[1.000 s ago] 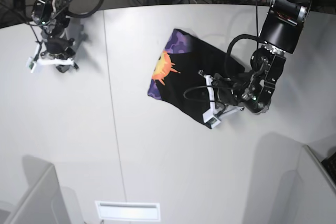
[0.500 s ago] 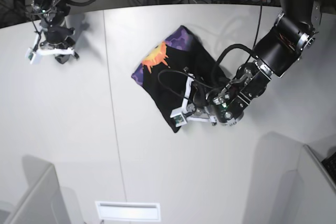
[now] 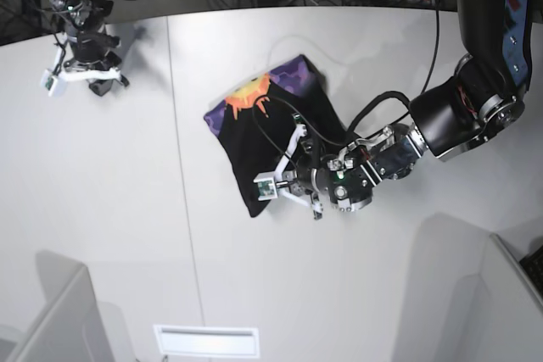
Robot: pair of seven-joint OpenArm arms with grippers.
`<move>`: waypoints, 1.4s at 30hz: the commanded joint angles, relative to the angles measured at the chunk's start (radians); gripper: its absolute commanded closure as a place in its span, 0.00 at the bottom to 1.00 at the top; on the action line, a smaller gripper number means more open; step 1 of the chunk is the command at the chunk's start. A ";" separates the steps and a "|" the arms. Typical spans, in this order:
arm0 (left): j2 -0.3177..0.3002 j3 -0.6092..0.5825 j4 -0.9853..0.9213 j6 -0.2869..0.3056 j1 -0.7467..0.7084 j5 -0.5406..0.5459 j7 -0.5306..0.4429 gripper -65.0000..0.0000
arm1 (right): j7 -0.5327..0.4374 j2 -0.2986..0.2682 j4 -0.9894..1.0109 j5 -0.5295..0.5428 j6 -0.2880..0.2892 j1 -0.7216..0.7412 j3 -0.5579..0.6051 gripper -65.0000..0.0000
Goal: Fold the T-shirt properly
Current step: 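Rotate and flatten the bundle with the left gripper, then release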
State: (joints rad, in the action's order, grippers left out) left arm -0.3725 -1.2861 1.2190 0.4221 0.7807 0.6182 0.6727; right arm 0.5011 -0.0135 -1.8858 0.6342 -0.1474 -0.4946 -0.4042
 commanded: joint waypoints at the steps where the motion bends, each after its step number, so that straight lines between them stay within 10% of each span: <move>1: 0.003 -0.014 0.012 0.007 0.038 -0.031 -0.037 1.00 | -0.019 -0.007 -0.022 0.005 0.007 0.000 -0.003 1.00; 8: 0.027 0.006 0.000 0.274 0.030 -0.263 -0.123 1.00 | -0.019 0.024 -0.022 0.005 0.007 0.003 -0.002 1.00; 42: 0.129 0.036 -0.041 0.276 0.033 -0.400 -0.123 0.91 | -0.014 0.017 -0.018 -0.001 0.007 0.034 0.095 1.00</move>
State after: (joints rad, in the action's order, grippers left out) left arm -0.2470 -1.2636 1.1648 0.7002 0.7811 0.2169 0.5571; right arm 0.5079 0.0109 -1.8851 0.6270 -0.1486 -0.4637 -0.3096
